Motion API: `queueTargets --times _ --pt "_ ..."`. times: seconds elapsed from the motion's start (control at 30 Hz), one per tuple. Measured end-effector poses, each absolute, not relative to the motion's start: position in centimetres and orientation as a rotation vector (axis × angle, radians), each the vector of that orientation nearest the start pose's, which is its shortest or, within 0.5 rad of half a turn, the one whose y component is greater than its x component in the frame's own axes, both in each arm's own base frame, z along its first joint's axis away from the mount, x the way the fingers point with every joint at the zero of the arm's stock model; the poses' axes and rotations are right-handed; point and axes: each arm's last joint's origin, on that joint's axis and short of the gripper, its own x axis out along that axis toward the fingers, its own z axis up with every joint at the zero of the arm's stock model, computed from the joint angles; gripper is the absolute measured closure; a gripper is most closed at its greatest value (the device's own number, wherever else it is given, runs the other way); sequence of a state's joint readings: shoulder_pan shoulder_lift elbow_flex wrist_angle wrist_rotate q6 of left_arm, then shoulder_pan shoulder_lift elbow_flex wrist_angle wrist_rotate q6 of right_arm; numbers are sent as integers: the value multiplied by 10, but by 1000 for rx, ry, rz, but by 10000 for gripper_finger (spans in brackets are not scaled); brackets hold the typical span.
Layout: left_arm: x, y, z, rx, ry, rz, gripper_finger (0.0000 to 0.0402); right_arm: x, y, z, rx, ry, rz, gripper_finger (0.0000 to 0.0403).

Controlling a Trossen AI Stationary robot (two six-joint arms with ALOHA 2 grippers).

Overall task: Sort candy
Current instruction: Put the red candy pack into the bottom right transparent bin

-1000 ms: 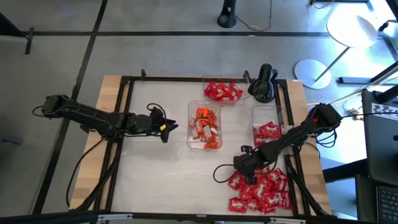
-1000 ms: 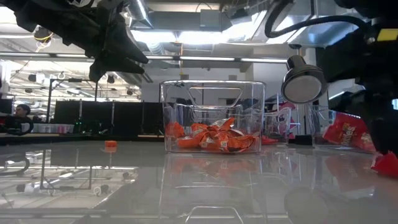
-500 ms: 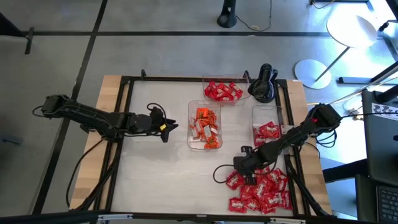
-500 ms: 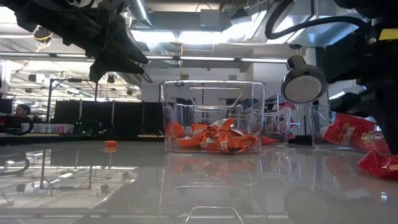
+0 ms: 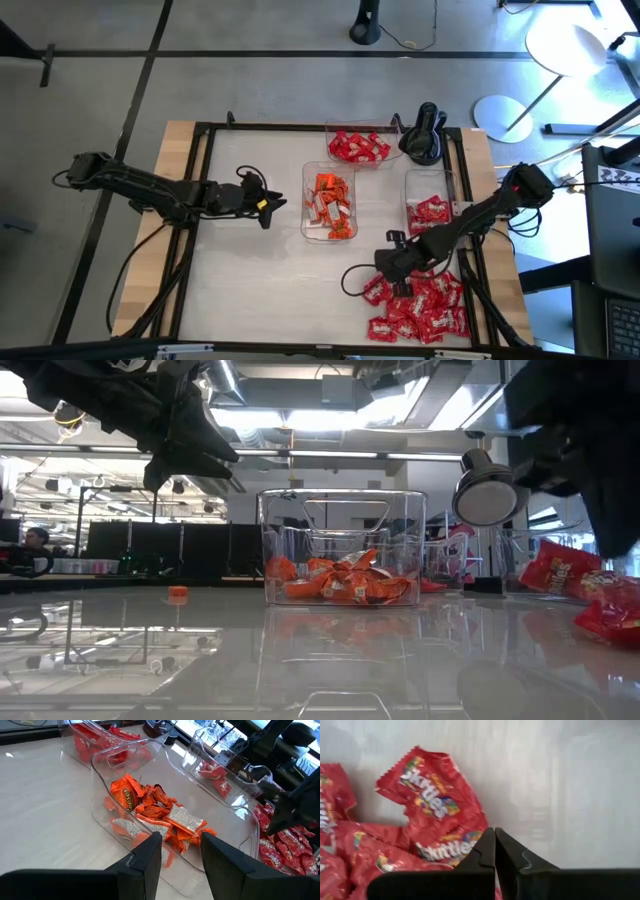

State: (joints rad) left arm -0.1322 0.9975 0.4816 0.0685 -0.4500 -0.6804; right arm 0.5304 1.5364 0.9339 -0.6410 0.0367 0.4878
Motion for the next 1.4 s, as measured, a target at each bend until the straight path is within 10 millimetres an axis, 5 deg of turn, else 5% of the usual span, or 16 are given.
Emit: queueTargets --times 0.23,0.57,0.73,1.0,1.3,1.4 --pt "204 -14 216 -535 306 444 274 235 136 193 127 1262 45 393" --pt "204 -14 216 -535 305 443 274 227 135 172 231 1353 92 251" --pt "204 -14 216 -535 305 443 274 228 136 158 246 1334 109 226" --pt "204 -14 216 -533 310 445 274 233 141 144 264 1382 136 260" --pt "204 -14 216 -527 311 443 274 235 142 143 267 1369 161 387" --pt "204 -14 216 -527 311 443 274 236 143 144 265 1361 159 392"
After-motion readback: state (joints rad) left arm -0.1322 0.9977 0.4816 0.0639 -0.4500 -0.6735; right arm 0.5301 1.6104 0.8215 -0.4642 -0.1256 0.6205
